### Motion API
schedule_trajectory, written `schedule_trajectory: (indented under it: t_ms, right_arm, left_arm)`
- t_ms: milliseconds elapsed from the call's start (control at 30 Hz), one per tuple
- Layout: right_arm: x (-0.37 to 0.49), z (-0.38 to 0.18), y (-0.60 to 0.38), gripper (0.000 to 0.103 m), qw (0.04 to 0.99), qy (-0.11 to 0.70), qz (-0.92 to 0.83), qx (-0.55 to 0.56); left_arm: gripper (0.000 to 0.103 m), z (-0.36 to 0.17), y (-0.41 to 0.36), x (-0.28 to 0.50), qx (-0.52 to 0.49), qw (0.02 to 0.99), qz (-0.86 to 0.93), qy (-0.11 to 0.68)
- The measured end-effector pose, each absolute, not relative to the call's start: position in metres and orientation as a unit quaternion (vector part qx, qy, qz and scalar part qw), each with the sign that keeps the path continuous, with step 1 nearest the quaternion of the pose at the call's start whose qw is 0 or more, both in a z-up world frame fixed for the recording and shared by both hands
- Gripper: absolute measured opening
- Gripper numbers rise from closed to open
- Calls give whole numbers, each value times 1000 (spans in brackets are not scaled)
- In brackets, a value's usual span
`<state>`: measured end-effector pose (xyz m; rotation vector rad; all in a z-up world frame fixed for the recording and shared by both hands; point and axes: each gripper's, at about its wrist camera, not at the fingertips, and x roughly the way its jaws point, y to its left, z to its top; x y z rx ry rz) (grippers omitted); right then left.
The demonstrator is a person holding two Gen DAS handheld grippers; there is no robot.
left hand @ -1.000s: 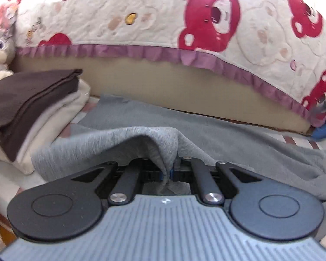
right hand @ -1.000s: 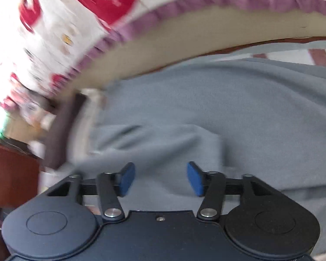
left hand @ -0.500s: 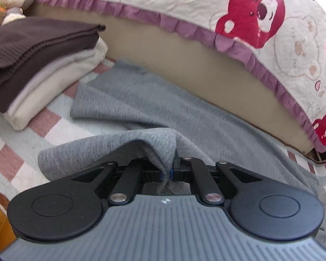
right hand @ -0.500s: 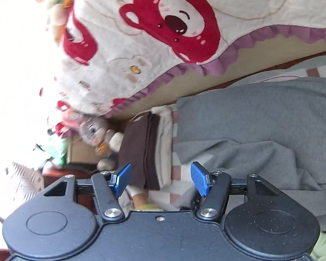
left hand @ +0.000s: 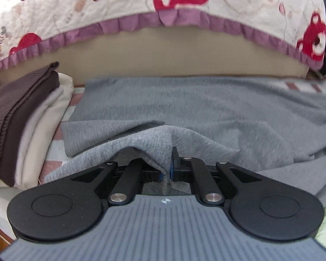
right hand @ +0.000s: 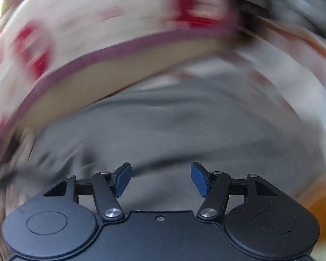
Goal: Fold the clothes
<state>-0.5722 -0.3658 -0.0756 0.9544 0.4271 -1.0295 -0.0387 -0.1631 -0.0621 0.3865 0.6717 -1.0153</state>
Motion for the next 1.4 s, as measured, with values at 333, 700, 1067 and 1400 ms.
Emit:
schedule_trajectory:
  t_ms: [333,700,1067,1400]
  right_arm:
    - [-634,-139,-403,66,658,139,-559,484]
    - [-623,-189,-408,70,630,110,-589,493]
    - [-617,-72,-396,4,745,97,-602,270]
    - [-624,-154,-397,6,639,321,-662,224]
  left_arm:
    - [5,10,-28,-66,-3,879,-389,275]
    - [5,-85,-21,-46,65,838,-291,456]
    - [5,-52,-7,-44,14,828,-339,447]
    - [5,-109,-22,-85,139,754,-355,535]
